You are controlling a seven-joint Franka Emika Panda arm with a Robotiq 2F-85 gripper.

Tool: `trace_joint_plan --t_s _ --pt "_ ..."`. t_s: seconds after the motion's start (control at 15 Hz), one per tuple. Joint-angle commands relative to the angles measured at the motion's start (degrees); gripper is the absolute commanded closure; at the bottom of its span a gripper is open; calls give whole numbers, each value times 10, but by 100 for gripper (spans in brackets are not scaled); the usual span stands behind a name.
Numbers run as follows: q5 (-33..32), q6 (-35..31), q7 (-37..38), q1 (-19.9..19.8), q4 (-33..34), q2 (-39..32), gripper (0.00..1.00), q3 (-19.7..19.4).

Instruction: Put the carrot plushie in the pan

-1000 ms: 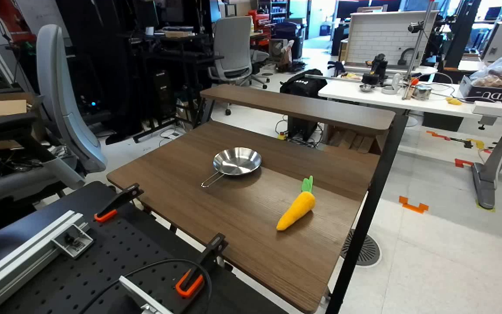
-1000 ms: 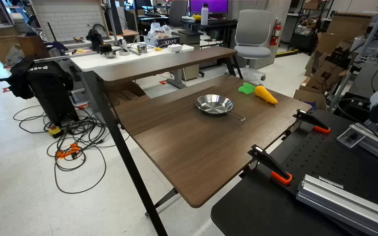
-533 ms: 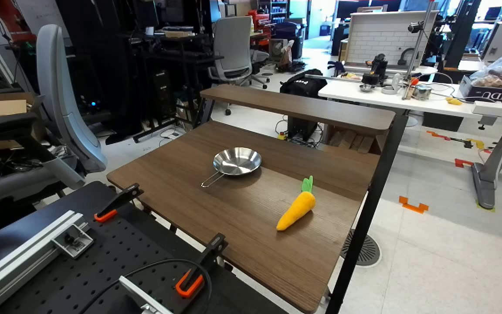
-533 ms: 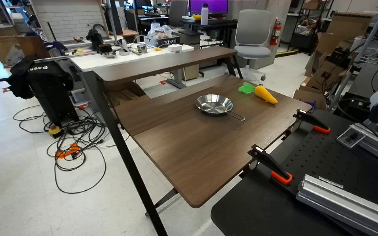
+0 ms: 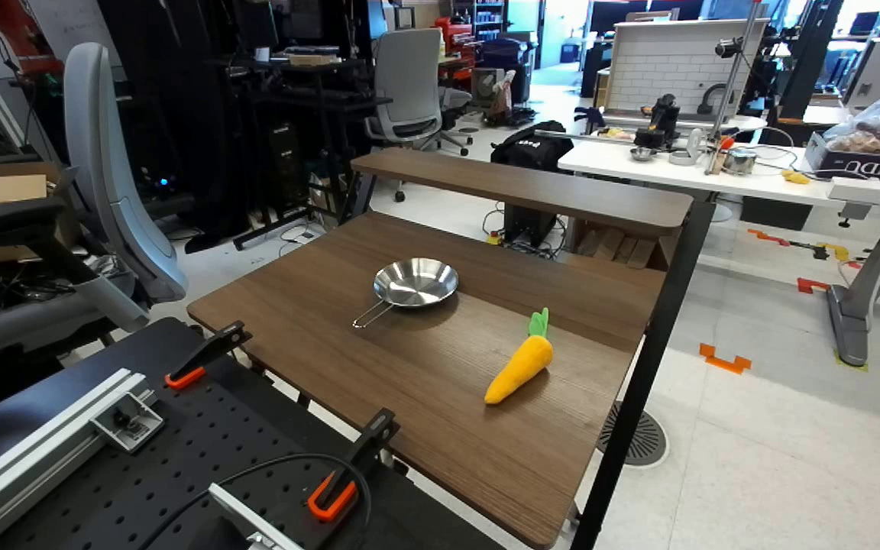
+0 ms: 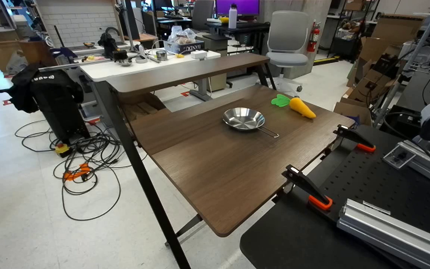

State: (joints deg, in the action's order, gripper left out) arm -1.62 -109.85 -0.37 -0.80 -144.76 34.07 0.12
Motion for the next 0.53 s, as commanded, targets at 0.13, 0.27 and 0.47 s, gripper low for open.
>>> trace_joint_plan --t_s 0.13,0.27,0.47 --pt "-18 -21 -1 -5 -5 -17 0 -2" --pt "-25 -34 -1 -11 -11 -29 0 -5" --pt "-40 -71 -5 -21 -20 -56 0 -15"
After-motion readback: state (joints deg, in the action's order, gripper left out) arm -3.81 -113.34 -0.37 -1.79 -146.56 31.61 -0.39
